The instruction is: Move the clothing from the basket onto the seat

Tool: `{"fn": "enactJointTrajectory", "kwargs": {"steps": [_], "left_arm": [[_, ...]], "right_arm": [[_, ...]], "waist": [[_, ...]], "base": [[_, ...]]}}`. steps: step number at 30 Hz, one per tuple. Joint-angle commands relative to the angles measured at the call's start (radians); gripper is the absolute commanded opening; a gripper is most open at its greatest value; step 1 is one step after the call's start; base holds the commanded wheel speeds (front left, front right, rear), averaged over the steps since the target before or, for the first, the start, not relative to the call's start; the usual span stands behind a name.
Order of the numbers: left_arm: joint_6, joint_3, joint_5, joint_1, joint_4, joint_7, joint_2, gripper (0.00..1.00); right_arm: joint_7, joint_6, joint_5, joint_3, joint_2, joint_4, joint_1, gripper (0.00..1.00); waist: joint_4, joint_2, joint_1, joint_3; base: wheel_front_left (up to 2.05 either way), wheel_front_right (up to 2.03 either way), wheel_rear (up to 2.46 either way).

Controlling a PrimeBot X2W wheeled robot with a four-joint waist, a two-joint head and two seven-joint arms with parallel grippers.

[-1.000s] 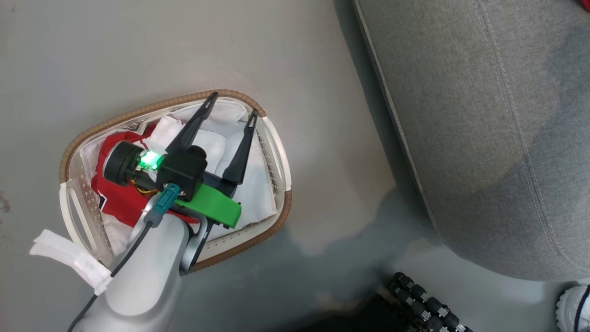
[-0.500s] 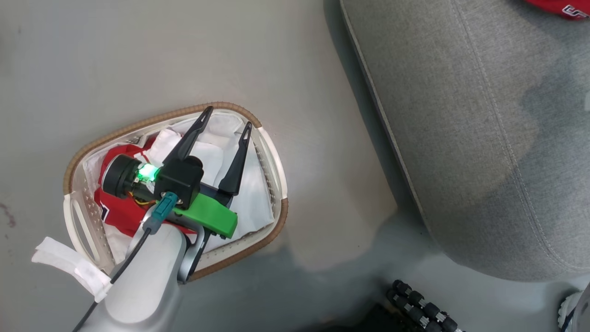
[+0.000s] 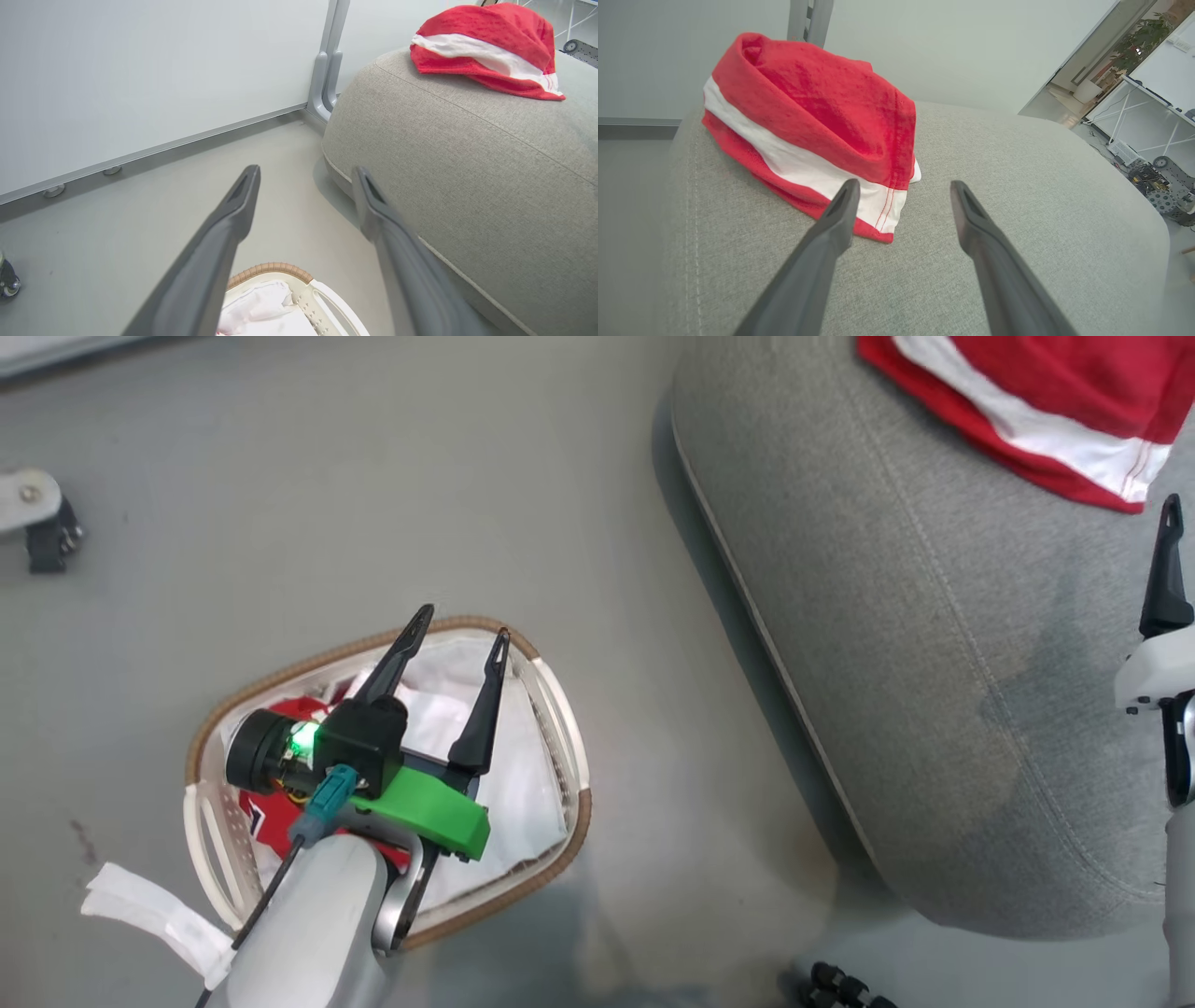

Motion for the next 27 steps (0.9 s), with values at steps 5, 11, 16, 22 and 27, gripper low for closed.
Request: {"fn": "enactJointTrajectory", "kwargs": {"steps": [5,11,16,22,27], "left_arm": [[-0.004,0.055,-0.014,0.045,-0.008,-0.001,-0.023,1.0],[-0.008,0.136,-0.019,0.082,-0.018,-0.001,-0.055,1.0],[-0.011,0.215,-0.013,0.128,-0.028,-0.001,-0.079,1.0],[-0.004,0.314,-0.011,0.196,-0.036,-0.001,-0.101,1.0],[0.0,0.385,-0.021,0.259,-0.04,-0.001,-0.109,1.0]], "right_arm": [[-0.002,-0.001,0.012,0.034,-0.013,-0.022,0.008,1.0],[-0.002,-0.001,0.021,0.101,0.004,-0.041,-0.019,1.0],[-0.002,-0.001,0.045,0.183,0.033,-0.049,-0.019,1.0],[-0.002,-0.001,0.071,0.272,0.087,-0.067,0.033,1.0],[-0.002,-0.001,0.11,0.32,0.117,-0.087,0.108,1.0]], "waist": [[0.027,0.0,0.0001,-0.135],[0.064,0.0,0.0001,-0.219],[0.104,0.0,0.0001,-0.282],[0.147,0.0,0.0001,-0.339],[0.177,0.0,0.0001,-0.379]], "base": [[0.0,0.0,0.0],[0.0,0.0,0.0],[0.0,0.0,0.0],[0.0,0.0,0.0],[0.0,0.0,0.0]]}}
